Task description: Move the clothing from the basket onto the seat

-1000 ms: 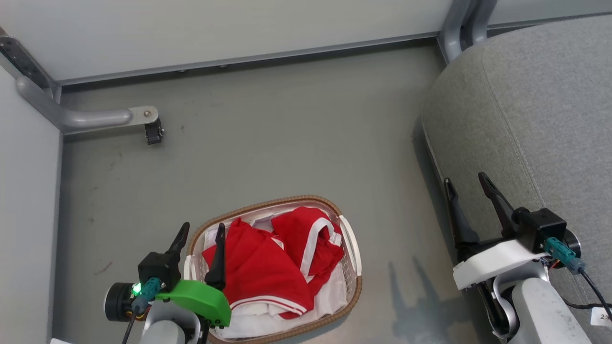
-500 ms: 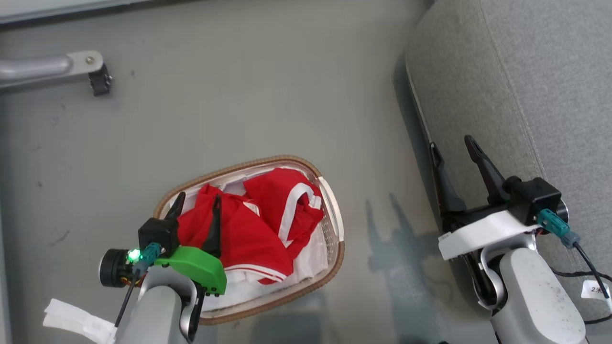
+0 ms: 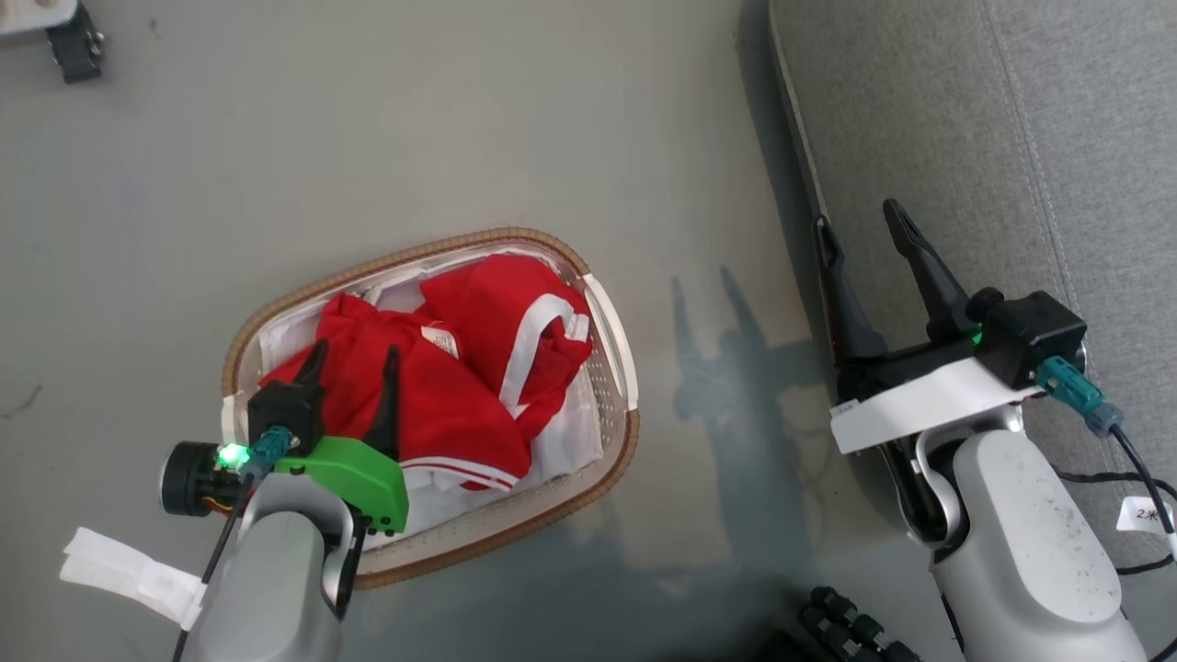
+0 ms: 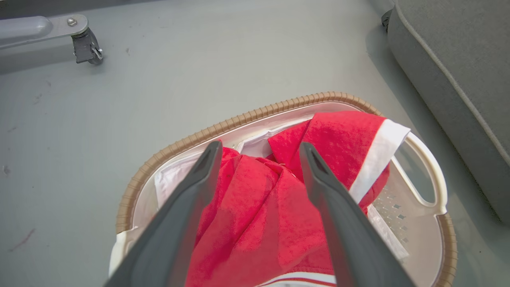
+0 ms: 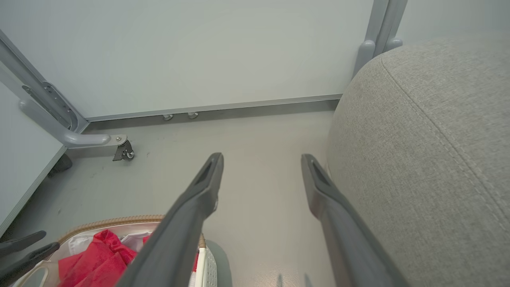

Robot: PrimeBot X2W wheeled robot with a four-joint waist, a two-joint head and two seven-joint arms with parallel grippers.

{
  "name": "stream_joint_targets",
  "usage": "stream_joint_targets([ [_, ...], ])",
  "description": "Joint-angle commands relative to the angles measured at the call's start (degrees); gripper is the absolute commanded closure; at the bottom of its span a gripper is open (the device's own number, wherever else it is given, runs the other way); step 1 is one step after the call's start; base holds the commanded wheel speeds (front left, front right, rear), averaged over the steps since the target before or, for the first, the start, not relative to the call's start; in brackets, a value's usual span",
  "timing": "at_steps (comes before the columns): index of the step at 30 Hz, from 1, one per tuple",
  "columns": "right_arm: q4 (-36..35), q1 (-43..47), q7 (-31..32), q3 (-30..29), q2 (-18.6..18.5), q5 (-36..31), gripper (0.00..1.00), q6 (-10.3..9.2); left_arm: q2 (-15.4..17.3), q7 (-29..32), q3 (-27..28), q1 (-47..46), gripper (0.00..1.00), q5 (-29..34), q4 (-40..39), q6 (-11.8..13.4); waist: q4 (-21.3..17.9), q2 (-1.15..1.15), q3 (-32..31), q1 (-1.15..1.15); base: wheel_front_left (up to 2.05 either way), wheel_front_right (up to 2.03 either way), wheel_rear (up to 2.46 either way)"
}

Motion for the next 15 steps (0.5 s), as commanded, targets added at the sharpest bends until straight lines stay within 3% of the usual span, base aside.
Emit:
stream_joint_targets([
  [1, -0.3, -1.0, -0.3, 0.1, -0.1, 0.4, 0.0, -0.02, 0.7, 0.0, 0.2, -1.7, 0.0, 0.5, 0.6, -0.1, -1.0, 0.0, 2.9, -0.01, 0.0, 0.0, 0.0],
  [15, -1.1, -3.2, -0.3, 0.5, -0.1, 1.3, 0.0, -0.02, 3.2, 0.0, -1.0, -8.1, 0.0, 1.0, 8.2, -0.2, -1.8, 0.0, 10.0, -0.01, 0.0, 0.0, 0.0],
])
